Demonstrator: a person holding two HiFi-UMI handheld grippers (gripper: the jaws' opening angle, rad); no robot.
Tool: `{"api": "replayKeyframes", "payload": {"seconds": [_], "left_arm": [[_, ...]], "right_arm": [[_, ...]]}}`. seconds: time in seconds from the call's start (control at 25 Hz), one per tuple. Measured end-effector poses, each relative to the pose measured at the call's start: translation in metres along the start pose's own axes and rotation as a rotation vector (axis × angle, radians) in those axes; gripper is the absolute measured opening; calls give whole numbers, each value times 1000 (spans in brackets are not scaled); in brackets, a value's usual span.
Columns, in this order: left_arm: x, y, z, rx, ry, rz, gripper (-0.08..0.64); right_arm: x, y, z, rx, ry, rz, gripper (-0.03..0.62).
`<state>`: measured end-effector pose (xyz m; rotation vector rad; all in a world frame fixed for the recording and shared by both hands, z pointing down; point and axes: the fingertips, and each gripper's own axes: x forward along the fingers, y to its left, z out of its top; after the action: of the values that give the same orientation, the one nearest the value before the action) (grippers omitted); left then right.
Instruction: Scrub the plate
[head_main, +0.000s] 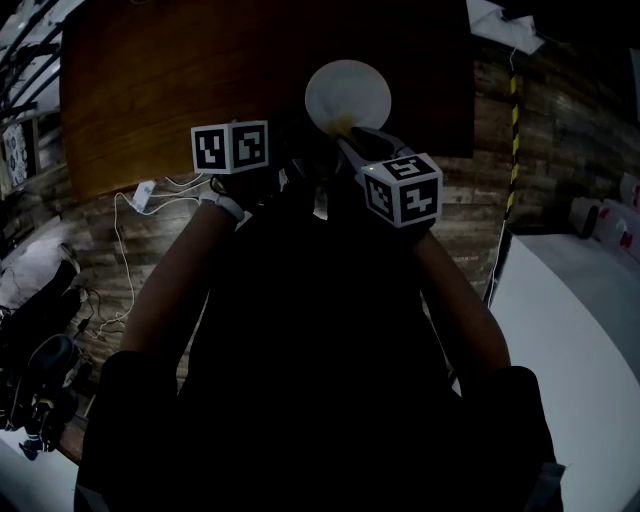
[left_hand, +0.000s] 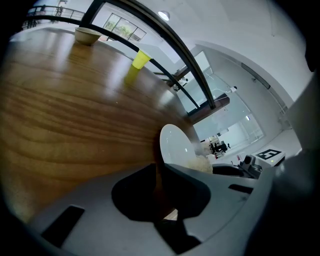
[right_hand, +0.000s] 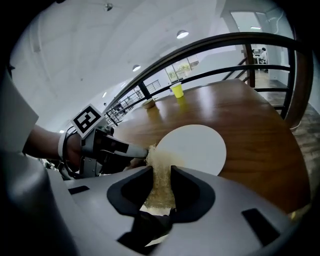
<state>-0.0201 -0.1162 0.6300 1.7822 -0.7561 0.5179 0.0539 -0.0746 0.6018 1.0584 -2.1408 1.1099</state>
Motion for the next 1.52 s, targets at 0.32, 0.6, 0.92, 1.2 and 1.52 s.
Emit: {"api": "replayKeyframes", "payload": {"seconds": [0.32, 0.6, 0.92, 1.2, 1.52], "left_arm": [[-2, 2, 3, 7, 4, 0, 34], [-7, 10, 2, -11, -1, 6, 34], [-16, 16, 1, -25, -15, 12, 34], [-36, 16, 22, -7, -92, 26, 34], [-102, 20, 86, 378, -280, 246, 34]], "right_arm": [[-19, -40, 9, 126, -47, -63, 120], [-37, -93, 30, 283, -142, -143, 120], [-56, -137, 50, 507, -271, -189, 120], [-60, -99, 69, 383, -267, -146, 120], [-41, -2, 80, 123, -207, -8, 120]]}}
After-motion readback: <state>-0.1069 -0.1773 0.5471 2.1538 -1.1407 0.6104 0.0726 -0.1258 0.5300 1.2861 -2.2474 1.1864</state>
